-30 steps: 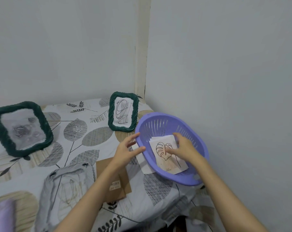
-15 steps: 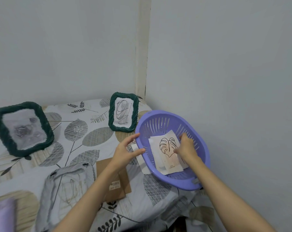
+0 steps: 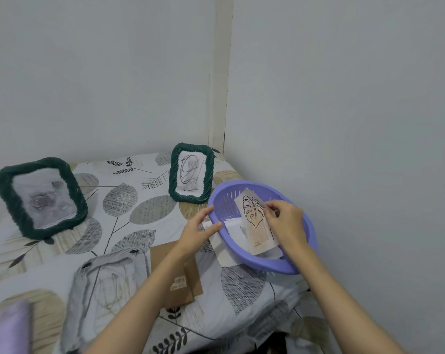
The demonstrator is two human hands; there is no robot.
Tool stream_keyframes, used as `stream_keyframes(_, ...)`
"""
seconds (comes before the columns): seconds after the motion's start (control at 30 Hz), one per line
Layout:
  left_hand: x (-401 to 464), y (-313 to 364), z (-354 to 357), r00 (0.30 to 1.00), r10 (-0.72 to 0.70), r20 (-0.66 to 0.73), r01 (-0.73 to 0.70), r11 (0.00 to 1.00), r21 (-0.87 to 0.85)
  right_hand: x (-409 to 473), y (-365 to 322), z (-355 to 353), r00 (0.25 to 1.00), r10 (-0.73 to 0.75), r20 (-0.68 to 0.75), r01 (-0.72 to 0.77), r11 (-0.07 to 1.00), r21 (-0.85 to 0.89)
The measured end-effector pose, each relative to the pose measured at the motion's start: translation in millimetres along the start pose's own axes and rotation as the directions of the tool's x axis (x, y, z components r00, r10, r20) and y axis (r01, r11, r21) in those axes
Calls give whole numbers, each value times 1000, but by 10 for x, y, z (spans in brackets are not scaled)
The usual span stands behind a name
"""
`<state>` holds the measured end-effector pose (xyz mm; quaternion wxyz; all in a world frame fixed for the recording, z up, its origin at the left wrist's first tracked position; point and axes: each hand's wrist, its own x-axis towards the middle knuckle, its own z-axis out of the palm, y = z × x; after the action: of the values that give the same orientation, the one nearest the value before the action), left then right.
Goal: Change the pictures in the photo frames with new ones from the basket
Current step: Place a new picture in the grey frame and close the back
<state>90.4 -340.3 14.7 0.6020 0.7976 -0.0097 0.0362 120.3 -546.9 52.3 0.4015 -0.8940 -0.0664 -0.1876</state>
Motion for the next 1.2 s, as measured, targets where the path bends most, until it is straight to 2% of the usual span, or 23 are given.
stream_keyframes(0.07,-93,107,15,992,106,-72,-102,993,64,-77,-107,55,997,-67,-39,67,998,7)
stream_keyframes(0.13,-254,327,13,980,179,-85,-185,980,-74,-144,-249,124,990,-126,-66,130,990,59)
stream_keyframes(0.2,-414,552,-19,993,116,-4,-111,946,-303,-222,-407,218,976,-214,-42,217,973,81)
stream_keyframes(0.27,-488,623,-77,998,42,45,-17,889,-457,-332,-557,310,954,-298,27,293,949,118)
stream_keyframes(0.37,-559,620,-195,999,-33,-10,21,815,-579,-500,-749,379,933,-309,188,283,947,150)
stream_keyframes(0.43,-637,592,-295,991,-88,-102,9,800,-600,-568,-828,393,926,-276,259,250,960,127)
stream_keyframes(0.5,-713,524,-428,974,-102,-203,-26,839,-543,-605,-887,406,921,-241,307,205,968,146)
stream_keyframes(0.6,-858,395,-679,963,-77,-259,-46,898,-437,-661,-1009,476,889,-168,426,51,961,273)
stream_keyframes(0.7,-1036,278,-961,957,-62,-283,-53,923,-381,-729,-1134,600,811,-119,572,-173,886,430)
stream_keyframes(0.77,-1142,199,-1152,945,-56,-322,-61,937,-343,-773,-1211,720,747,-104,656,-279,847,452)
stream_keyframes(0.83,-1241,100,-1343,921,-88,-380,-31,955,-296,-846,-1292,889,720,-80,689,-331,833,443)
stream_keyframes(0.97,-1422,-142,-1664,888,-169,-428,75,971,-227,-1001,-1430,1217,701,-65,710,-361,827,431)
stream_keyframes(1.03,-1501,-270,-1774,891,-201,-408,163,979,-125,-1078,-1445,1339,664,-73,744,-358,843,401)
stream_keyframes(1.1,-1564,-401,-1829,890,-236,-391,262,965,13,-1150,-1417,1437,630,-87,772,-312,882,353)
stream_keyframes(1.2,-1647,-534,-1802,897,-284,-340,310,950,24,-1214,-1370,1511,601,-87,794,-240,928,284)
